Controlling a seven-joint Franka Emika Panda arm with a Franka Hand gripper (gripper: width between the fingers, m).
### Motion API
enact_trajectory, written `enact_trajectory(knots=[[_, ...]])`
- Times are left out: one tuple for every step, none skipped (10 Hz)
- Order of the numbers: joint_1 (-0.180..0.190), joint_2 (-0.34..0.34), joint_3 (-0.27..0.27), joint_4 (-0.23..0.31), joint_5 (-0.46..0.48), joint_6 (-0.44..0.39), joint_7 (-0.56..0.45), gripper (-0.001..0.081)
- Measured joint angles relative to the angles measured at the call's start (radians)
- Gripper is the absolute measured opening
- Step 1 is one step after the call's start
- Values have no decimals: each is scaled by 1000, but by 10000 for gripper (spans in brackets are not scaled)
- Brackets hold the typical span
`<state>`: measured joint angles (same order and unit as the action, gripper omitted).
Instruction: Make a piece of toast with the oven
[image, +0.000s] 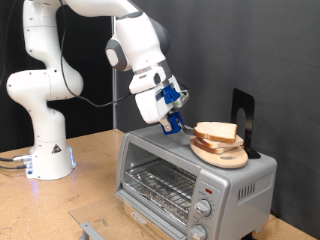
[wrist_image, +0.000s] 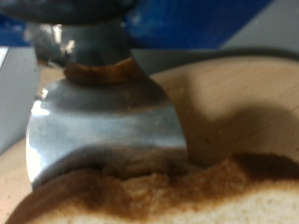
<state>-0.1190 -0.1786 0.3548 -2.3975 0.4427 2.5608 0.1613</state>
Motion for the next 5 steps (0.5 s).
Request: enact_trajectory(knots=[[0, 17, 0, 16, -13, 0, 12, 383], [0, 34, 0, 31, -27, 0, 25, 383], [0, 48, 0, 42, -37, 0, 31, 383], [0, 58, 0, 50, -40, 1, 32, 383], [0, 63, 0, 55, -41, 3, 32, 383]])
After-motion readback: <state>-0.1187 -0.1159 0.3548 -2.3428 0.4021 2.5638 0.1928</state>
